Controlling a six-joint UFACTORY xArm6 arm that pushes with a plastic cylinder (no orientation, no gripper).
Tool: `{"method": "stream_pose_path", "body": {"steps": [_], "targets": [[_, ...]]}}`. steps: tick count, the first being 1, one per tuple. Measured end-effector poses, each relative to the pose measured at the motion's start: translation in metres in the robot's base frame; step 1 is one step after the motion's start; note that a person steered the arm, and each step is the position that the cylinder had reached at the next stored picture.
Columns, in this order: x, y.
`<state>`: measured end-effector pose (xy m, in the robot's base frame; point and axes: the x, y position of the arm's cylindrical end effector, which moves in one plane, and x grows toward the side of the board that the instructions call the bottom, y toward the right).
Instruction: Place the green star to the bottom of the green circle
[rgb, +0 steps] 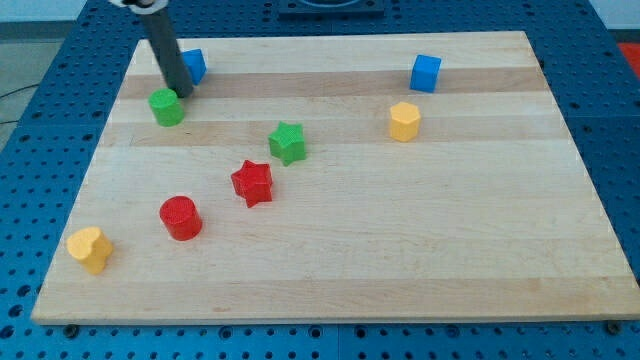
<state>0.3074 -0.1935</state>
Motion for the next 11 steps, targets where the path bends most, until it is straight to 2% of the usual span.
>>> {"method": "stream_pose_path", "body": {"steps": [1,2,3,4,6,7,8,11], "targets": [[0.000,0.066],[0.022,0.138],[0.081,0.195],[0.104,0.220],[0.090,0.087],[0.091,0.068],[0.099,0.100],[0.122,0.016]]}}
